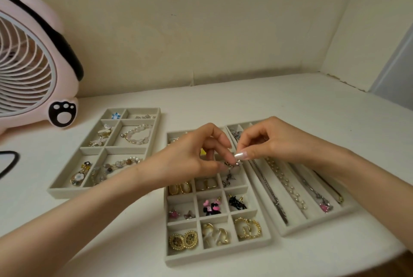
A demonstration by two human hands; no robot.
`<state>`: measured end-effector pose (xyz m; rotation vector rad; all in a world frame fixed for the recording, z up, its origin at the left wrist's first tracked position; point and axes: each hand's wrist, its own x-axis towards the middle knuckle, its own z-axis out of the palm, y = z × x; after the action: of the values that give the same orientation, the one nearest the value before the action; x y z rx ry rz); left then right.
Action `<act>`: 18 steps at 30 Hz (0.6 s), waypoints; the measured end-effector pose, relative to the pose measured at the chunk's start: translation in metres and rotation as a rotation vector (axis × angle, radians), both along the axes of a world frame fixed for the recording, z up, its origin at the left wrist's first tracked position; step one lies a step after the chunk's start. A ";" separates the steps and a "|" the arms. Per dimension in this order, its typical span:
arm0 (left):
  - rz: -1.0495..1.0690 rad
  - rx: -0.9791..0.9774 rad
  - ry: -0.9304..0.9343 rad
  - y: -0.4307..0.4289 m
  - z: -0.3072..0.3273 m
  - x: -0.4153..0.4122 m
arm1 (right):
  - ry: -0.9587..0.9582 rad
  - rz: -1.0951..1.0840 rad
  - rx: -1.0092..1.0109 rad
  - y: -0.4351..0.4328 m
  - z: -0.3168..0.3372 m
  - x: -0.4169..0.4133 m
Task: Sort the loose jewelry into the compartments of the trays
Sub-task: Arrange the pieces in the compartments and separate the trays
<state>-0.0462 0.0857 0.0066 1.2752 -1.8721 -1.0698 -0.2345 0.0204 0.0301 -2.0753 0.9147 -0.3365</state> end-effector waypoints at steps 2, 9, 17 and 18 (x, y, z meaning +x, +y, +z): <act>0.020 0.019 0.005 0.000 -0.001 -0.001 | -0.012 -0.020 0.033 -0.001 -0.002 0.001; 0.159 -0.031 -0.016 -0.002 -0.003 -0.008 | -0.052 -0.068 0.021 0.001 -0.004 0.000; 0.156 -0.008 -0.060 -0.002 -0.001 -0.010 | -0.014 0.012 -0.177 0.013 0.001 0.000; 0.152 -0.005 -0.063 -0.002 0.000 -0.010 | 0.001 0.009 -0.196 0.014 0.001 0.001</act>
<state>-0.0563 0.0832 0.0061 1.4382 -1.7899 -0.9542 -0.2337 0.0340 0.0311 -2.2577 0.9026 -0.4355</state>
